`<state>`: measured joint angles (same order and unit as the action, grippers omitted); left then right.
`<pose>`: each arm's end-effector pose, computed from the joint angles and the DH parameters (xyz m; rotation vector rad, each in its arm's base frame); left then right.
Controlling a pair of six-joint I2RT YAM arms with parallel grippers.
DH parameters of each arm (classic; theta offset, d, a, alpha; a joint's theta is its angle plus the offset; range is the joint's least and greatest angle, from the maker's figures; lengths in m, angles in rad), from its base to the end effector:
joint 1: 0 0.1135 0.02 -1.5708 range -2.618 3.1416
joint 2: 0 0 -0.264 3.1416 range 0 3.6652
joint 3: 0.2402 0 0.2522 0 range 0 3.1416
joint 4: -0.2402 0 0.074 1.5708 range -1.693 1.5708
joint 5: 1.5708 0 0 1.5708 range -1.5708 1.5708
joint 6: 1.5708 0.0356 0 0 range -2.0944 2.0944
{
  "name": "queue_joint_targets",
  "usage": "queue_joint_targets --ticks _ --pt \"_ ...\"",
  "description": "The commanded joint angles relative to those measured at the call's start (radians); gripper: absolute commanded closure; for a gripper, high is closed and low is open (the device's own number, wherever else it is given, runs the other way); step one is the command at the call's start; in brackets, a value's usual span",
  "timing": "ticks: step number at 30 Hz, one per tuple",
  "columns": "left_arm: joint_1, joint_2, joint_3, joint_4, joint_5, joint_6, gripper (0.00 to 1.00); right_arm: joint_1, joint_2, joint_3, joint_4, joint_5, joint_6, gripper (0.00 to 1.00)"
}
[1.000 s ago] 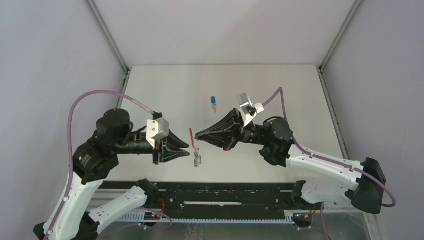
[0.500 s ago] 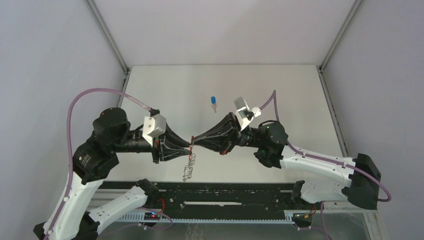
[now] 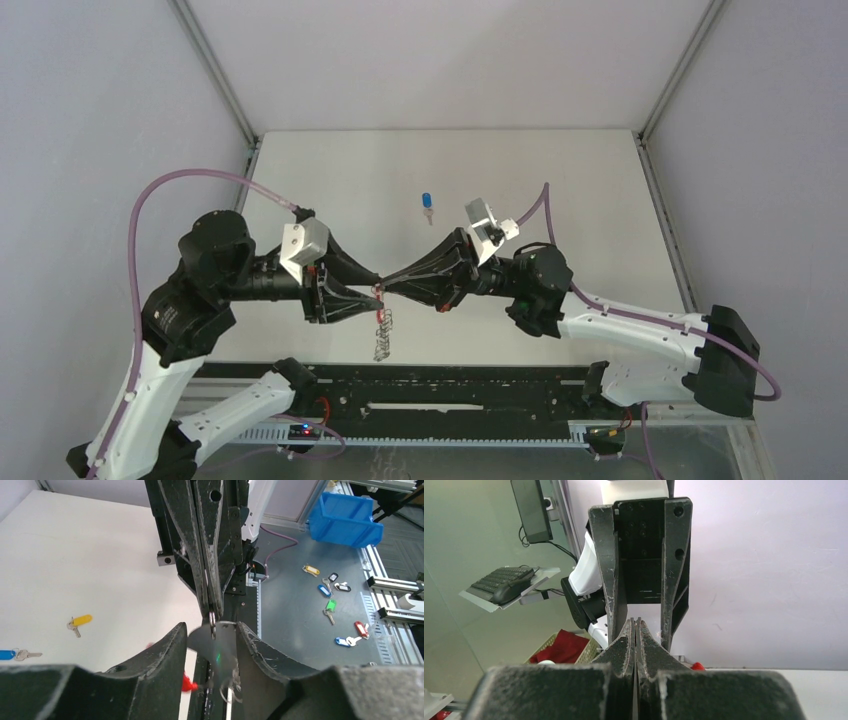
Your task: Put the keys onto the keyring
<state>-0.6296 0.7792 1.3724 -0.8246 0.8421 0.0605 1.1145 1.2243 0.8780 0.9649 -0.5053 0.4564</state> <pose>0.0626 -0.0785 0.4633 1.1867 1.4502 -1.1517 0.1021 0.2471 0.3961 -0.8452 0.8321 1.6479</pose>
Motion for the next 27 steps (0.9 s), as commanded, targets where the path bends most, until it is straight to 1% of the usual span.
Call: queue_joint_targets --ticks 1,3,4,6,7,9,11,13,15,20,22,27 --pt "0.007 0.017 0.051 0.012 0.009 -0.019 0.57 0.011 0.011 0.018 0.058 0.019 -0.018 1.00" --pt "0.007 0.013 0.050 0.005 0.013 -0.001 0.62 0.013 0.014 0.020 0.059 0.025 -0.018 1.00" --pt "0.008 0.011 0.049 -0.002 0.015 0.008 0.67 0.013 0.014 0.019 0.062 0.026 -0.018 1.00" --pt "0.007 0.012 0.047 -0.013 0.011 0.020 0.74 0.013 0.013 0.019 0.067 0.029 -0.017 1.00" --pt "0.007 0.013 0.046 -0.019 0.009 0.022 0.77 0.013 0.014 0.019 0.065 0.029 -0.018 1.00" --pt "0.007 0.013 0.044 -0.028 0.006 0.022 0.78 0.013 0.011 0.019 0.064 0.029 -0.018 1.00" --pt "0.007 0.008 0.038 -0.028 0.004 0.014 0.73 0.013 0.008 0.019 0.061 0.026 -0.018 1.00" --pt "0.008 0.001 0.037 -0.030 -0.006 0.010 0.65 0.013 0.004 0.019 0.056 0.025 -0.019 1.00" --pt "0.007 -0.003 0.038 -0.038 -0.024 0.015 0.59 0.013 0.000 0.019 0.052 0.022 -0.019 1.00" --pt "0.008 -0.014 0.046 -0.071 -0.074 0.038 0.52 0.013 0.001 0.019 0.044 0.015 -0.018 1.00" --pt "0.009 -0.026 0.046 -0.088 -0.091 0.052 0.47 0.013 0.001 0.019 0.044 0.014 -0.018 1.00" --pt "0.010 -0.057 0.030 -0.125 -0.083 0.083 0.46 0.013 0.005 0.019 0.051 0.010 -0.012 1.00"
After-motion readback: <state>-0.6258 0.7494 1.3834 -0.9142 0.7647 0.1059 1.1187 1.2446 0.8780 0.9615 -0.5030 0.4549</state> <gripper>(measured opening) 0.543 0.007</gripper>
